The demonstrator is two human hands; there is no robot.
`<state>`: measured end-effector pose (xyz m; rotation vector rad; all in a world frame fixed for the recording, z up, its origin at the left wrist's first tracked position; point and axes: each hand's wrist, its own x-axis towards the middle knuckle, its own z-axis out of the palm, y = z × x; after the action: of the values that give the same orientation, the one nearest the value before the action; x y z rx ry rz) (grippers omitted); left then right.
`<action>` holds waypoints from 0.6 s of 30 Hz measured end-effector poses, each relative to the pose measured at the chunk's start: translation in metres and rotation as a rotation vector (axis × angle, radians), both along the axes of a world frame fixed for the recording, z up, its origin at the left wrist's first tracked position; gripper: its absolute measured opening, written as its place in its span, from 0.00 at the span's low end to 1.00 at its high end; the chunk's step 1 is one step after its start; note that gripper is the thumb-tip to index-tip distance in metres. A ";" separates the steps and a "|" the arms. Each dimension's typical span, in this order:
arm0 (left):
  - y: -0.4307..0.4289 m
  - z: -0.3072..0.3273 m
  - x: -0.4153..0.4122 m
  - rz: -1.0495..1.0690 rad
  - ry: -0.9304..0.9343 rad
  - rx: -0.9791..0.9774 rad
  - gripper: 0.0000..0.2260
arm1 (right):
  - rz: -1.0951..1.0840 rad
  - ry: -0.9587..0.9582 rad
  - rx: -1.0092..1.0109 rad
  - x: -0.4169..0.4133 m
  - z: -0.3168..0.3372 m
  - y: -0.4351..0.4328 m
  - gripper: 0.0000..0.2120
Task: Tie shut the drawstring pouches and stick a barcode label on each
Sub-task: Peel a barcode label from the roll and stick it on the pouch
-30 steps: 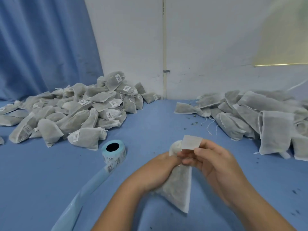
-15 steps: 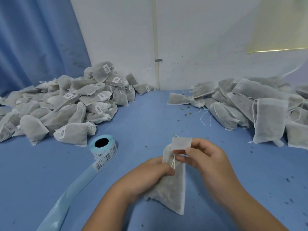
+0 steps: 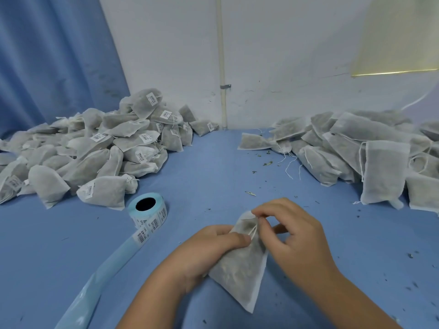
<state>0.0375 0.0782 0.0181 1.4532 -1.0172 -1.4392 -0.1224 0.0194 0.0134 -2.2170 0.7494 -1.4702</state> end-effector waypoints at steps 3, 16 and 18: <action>0.000 0.001 -0.001 0.016 0.028 0.016 0.16 | -0.043 0.000 -0.091 0.000 -0.001 -0.002 0.09; 0.003 0.007 -0.001 0.062 0.196 0.015 0.10 | -0.027 0.178 -0.229 -0.005 0.000 -0.005 0.10; 0.004 0.007 0.000 0.061 0.204 0.011 0.13 | -0.014 0.191 -0.235 -0.006 0.000 -0.005 0.10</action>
<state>0.0370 0.0818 0.0255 1.3035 -0.8328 -1.5165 -0.1279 0.0141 0.0131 -2.5619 0.6813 -1.4314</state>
